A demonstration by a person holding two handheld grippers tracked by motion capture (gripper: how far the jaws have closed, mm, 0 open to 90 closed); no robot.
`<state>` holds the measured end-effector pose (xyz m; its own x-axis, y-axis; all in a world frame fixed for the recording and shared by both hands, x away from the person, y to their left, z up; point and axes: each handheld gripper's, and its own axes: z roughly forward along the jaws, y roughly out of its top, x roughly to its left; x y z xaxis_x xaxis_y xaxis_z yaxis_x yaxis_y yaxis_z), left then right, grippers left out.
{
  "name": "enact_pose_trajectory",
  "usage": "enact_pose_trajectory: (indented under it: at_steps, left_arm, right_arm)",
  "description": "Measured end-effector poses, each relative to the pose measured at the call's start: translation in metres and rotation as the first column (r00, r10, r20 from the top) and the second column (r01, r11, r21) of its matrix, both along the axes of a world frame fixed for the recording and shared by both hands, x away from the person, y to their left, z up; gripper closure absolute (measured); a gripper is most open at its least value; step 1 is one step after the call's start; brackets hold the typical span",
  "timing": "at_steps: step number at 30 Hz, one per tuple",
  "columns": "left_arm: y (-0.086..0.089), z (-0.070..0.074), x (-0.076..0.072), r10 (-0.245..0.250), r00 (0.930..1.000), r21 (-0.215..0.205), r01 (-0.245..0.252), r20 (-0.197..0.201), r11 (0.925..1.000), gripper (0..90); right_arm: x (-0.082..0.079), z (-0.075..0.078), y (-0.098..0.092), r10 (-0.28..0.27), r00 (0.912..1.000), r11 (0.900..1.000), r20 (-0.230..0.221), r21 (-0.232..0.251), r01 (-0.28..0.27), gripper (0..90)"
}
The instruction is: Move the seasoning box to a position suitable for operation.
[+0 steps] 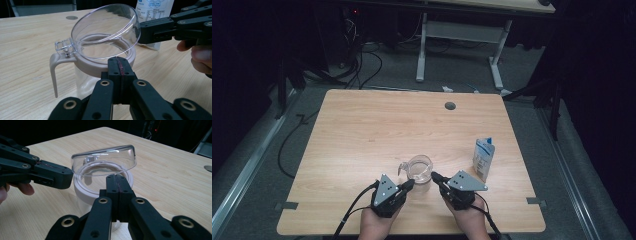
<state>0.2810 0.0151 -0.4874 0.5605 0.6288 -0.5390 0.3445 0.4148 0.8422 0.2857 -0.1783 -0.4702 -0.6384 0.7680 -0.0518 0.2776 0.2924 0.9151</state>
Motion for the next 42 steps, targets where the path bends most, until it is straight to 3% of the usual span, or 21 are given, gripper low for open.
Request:
enact_pose_trajectory:
  at_steps: [20, 25, 31, 32, 33, 34, 35, 36, 42]
  left_arm:
    - [-0.006, 0.003, -0.001, -0.015, 0.9998, 0.011, 0.014, 0.014, 0.9998, 89.6]
    - [-0.006, 0.005, -0.001, -0.014, 0.9998, -0.001, 0.014, 0.015, 0.9999, 89.5]
    - [-0.005, 0.006, 0.0, -0.005, 0.9998, -0.013, 0.005, 0.017, 0.9999, 89.1]
    - [-0.005, 0.007, 0.001, 0.0, 0.9999, -0.021, 0.0, 0.016, 0.9998, 88.9]
    - [-0.008, 0.01, 0.003, 0.035, 0.9992, -0.074, -0.033, 0.021, 0.9967, 88.7]
    - [-0.007, 0.011, 0.003, 0.016, 0.9996, -0.062, -0.015, 0.025, 0.998, 88.6]
    - [-0.004, 0.01, 0.003, -0.001, 0.9995, -0.019, 0.001, 0.032, 0.9998, 88.6]
    - [-0.004, 0.011, 0.003, 0.015, 0.9996, -0.042, -0.014, 0.022, 0.999, 88.6]
    - [0.0, 0.015, 0.007, 0.038, 0.9989, -0.058, -0.036, 0.027, 0.9977, 88.3]
  right_arm:
    - [0.0, 0.0, 0.0, 0.002, 1.0, 1.0, 0.002, 0.011, -0.002, 89.5]
    - [0.002, -0.002, 0.002, -0.002, 1.0, 0.999, 0.004, 0.04, 0.002, 89.3]
    - [0.006, -0.007, 0.006, 0.001, 1.0, 1.0, -0.005, 0.022, -0.001, 89.8]
    - [0.005, -0.007, 0.007, 0.001, 1.0, 1.0, -0.002, 0.023, -0.001, 89.8]
    - [0.005, -0.008, 0.007, 0.004, 1.0, 1.0, 0.002, 0.025, -0.004, 89.9]
    - [0.005, -0.008, 0.007, 0.003, 1.0, 1.0, 0.004, 0.023, -0.004, 90.0]
    - [0.005, -0.008, 0.008, 0.003, 1.0, 1.0, 0.004, 0.022, -0.003, 90.0]
    - [0.005, -0.008, 0.008, 0.003, 1.0, 1.0, 0.004, 0.021, -0.003, 90.0]
    - [0.005, -0.008, 0.008, 0.003, 1.0, 1.0, 0.006, 0.022, -0.003, 90.0]
